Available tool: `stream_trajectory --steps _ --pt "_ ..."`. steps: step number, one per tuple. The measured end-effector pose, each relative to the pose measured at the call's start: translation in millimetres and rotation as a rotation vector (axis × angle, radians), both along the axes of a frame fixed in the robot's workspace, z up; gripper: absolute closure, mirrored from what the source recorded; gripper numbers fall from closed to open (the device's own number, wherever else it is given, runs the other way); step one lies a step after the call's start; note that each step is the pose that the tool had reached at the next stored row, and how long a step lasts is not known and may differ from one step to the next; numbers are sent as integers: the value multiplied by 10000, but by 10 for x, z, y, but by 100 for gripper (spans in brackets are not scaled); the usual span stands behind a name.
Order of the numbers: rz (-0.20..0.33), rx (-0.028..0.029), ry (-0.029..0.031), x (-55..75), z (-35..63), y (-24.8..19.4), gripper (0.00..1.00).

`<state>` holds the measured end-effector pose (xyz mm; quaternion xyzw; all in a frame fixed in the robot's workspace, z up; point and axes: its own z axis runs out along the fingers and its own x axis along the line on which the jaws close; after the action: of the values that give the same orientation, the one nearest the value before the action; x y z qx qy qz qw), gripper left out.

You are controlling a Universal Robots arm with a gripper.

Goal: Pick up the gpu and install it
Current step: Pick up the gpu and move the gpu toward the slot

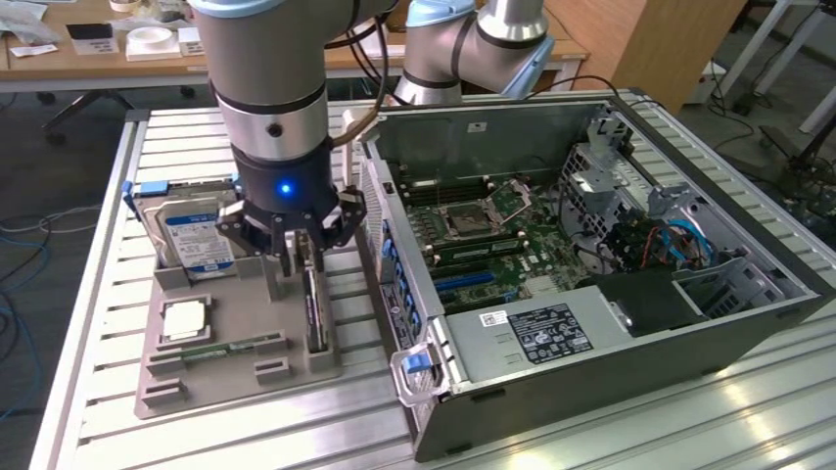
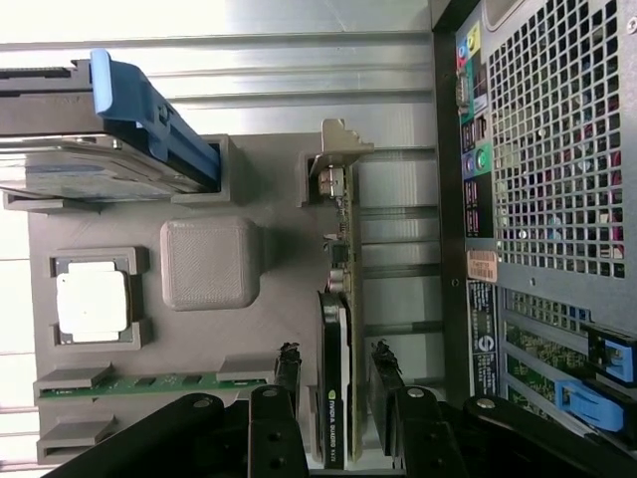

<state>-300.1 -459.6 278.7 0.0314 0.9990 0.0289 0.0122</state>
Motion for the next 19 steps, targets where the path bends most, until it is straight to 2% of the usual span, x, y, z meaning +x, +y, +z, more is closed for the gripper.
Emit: stream_trajectory --steps 11,19 --pt "-3 -3 4 -2 -96 -3 58" --pt "0 -1 1 0 -111 -65 58"
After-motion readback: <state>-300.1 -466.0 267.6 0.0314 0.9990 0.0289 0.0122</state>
